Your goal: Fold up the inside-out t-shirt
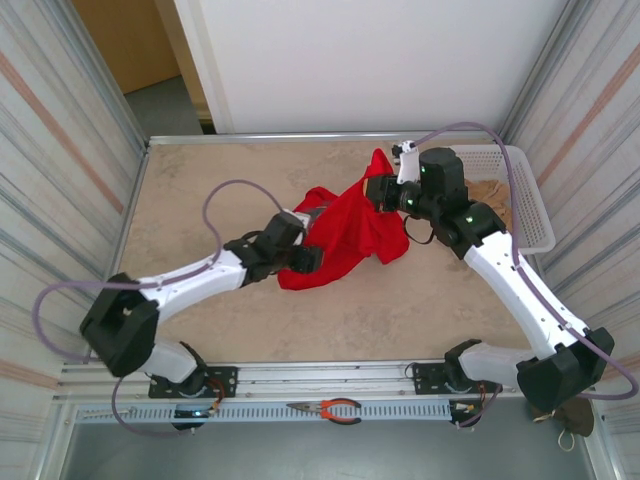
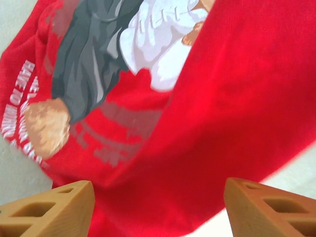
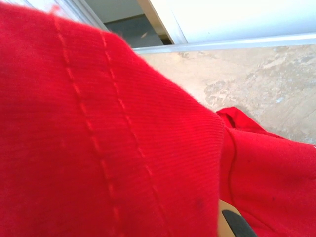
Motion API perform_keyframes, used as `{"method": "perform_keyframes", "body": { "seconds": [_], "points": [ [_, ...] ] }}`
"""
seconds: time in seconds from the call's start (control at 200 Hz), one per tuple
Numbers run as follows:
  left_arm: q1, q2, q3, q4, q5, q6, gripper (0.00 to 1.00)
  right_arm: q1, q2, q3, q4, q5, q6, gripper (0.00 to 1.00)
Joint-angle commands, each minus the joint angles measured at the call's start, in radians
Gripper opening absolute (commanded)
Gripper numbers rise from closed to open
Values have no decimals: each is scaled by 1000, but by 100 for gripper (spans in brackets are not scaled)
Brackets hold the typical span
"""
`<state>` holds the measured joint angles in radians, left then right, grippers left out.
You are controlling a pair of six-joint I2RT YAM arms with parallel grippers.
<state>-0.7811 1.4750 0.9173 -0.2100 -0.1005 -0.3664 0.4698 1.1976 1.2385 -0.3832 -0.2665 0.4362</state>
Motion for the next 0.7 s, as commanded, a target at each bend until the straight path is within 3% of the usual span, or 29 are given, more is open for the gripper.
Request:
{"method": "perform_keyframes", "body": {
  "seconds": [0.0, 0.296, 0.331, 0.356, 0.446, 0.571, 0.691],
  "points": [
    [-48, 84, 70, 59, -128, 96, 72, -3, -30, 41, -10, -23, 2, 0],
    [-107, 220, 111, 157, -183, 106, 78, -6, -34, 61, -42, -25, -9, 0],
    [-103, 240, 129, 143, -178, 104, 72, -7, -31, 67, -42, -25, -9, 0],
    [-99, 252, 143, 132, -172, 107, 62, -9, -30, 74, -42, -29, -10, 0],
    [-82, 241, 170, 97, -151, 125, 0, -37, -31, 110, -50, -53, -8, 0],
    [-19, 79, 165, 51, -140, 136, 0, -118, -42, 192, -71, -101, -2, 0],
    [87, -126, 193, -7, -25, 114, 0, -190, -52, 289, -97, -163, 11, 0]
  ]
}}
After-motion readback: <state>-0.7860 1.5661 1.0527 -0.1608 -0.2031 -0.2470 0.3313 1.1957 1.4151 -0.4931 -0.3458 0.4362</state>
